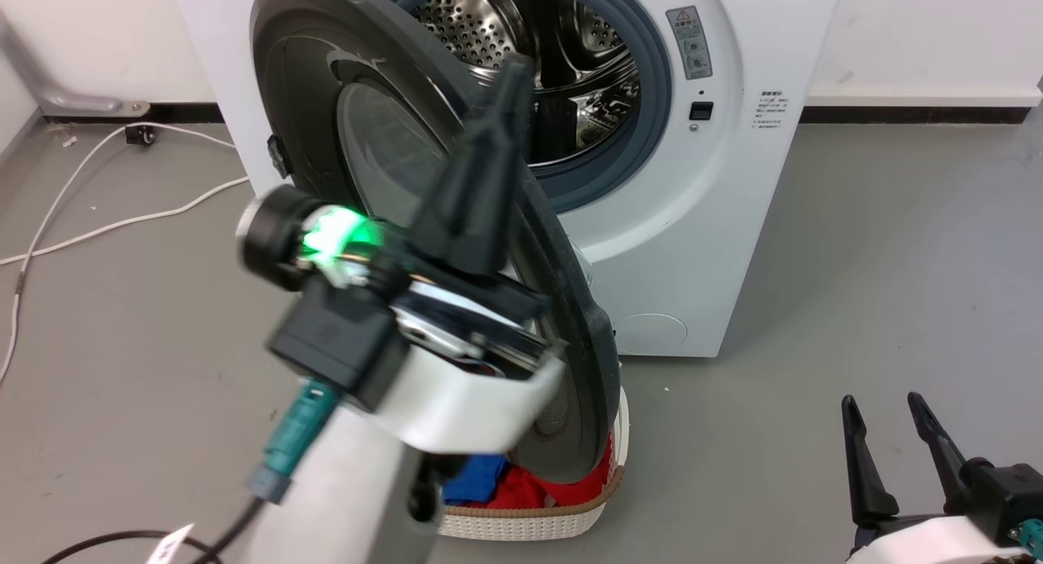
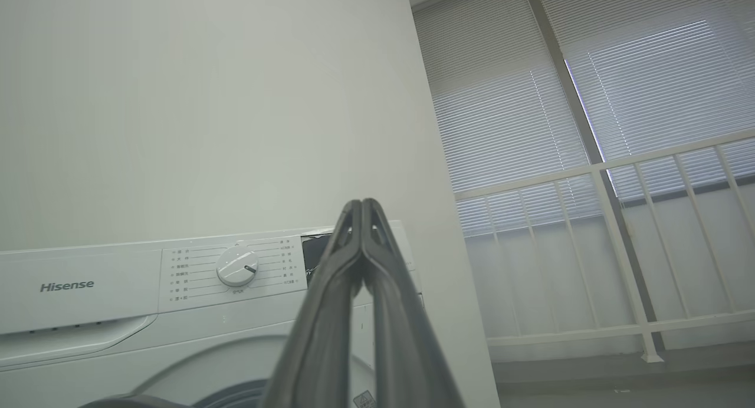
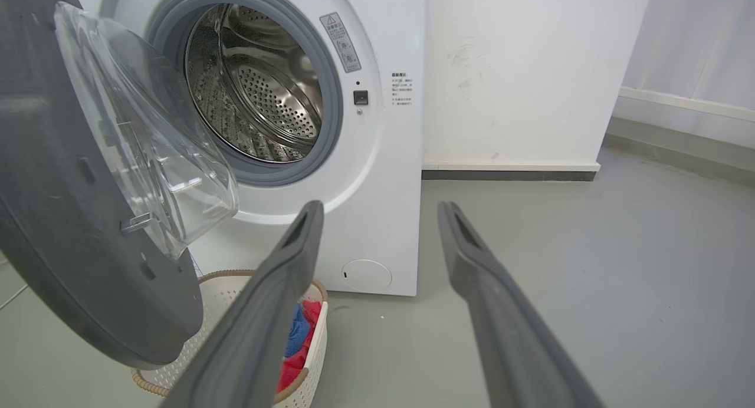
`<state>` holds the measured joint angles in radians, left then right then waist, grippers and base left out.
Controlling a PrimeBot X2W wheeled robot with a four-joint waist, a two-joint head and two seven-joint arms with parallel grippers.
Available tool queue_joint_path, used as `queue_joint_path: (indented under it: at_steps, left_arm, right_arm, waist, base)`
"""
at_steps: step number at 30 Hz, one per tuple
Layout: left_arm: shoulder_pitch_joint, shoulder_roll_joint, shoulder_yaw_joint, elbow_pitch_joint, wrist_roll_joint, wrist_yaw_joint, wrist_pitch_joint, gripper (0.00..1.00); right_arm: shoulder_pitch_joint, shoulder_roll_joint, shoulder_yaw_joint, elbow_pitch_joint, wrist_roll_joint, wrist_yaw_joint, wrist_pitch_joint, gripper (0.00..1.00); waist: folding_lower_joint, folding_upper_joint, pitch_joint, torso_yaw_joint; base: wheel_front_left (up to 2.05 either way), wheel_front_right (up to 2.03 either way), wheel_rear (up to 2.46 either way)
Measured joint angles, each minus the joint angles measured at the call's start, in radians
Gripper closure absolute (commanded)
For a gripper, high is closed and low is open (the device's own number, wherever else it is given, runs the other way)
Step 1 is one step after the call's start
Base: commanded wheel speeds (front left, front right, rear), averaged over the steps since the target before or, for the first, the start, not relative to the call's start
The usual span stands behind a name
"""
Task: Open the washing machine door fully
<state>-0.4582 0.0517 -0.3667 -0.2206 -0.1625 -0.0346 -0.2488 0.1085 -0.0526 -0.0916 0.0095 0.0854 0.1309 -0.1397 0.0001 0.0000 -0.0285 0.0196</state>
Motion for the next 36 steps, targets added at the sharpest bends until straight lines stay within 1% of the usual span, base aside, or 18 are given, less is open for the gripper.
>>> queue_joint_path:
  at_steps: [5,9,14,19,24,27,33,36]
  left_arm:
    - [-0.021,-0.001,-0.198,0.0,-0.086,-0.007,0.038,1.0]
    - [-0.003,-0.001,-0.329,0.034,-0.147,-0.005,0.077,1.0]
    - [0.048,-0.001,-0.481,0.09,-0.197,-0.01,0.134,1.0]
    - [0.107,-0.001,-0.591,0.2,-0.215,-0.019,0.19,1.0]
    - [0.126,-0.001,-0.619,0.299,-0.258,-0.017,0.196,1.0]
    - [0.105,0.0,-0.607,0.364,-0.261,0.012,0.187,1.0]
    - [0.035,-0.001,-0.547,0.474,-0.314,0.079,0.153,1.0]
    - [-0.005,-0.001,-0.523,0.529,-0.332,0.1,0.13,1.0]
  right_arm:
    - [0.001,0.0,-0.003,0.0,-0.007,0.0,0.008,0.0]
    - [0.001,0.0,-0.007,-0.001,-0.009,0.0,0.012,0.0]
    - [0.003,0.0,-0.016,-0.001,-0.01,0.0,0.017,0.0]
    - [0.009,0.0,-0.02,0.001,-0.01,0.0,0.017,0.0]
    - [0.015,0.0,-0.02,0.002,-0.01,0.0,0.017,0.0]
    - [0.014,0.0,-0.015,0.003,-0.011,0.0,0.017,0.0]
    - [0.007,0.0,-0.011,0.001,-0.011,0.0,0.019,0.0]
    - [-0.002,0.0,-0.012,0.0,-0.014,0.0,0.019,0.0]
  waist:
    - [0.0,0.0,0.004,-0.011]
    - [0.0,0.0,0.006,-0.015]
    - [-0.0001,0.0,0.006,-0.01]
    - [-0.0001,0.0,0.004,-0.006]
    - [0.0,0.0,0.007,-0.01]
    - [0.0,0.0,0.014,-0.018]
    - [0.0,0.0,0.036,-0.031]
    - [0.0,0.0,0.05,-0.034]
  base:
    - [0.0,0.0,0.0]
    - [0.0,0.0,0.0]
    - [0.0,0.0,0.0]
    - [0.0,0.0,0.0]
    - [0.0,0.0,0.0]
    - [0.0,0.0,0.0]
    - [0.0,0.0,0.0]
    - [0.0,0.0,0.0]
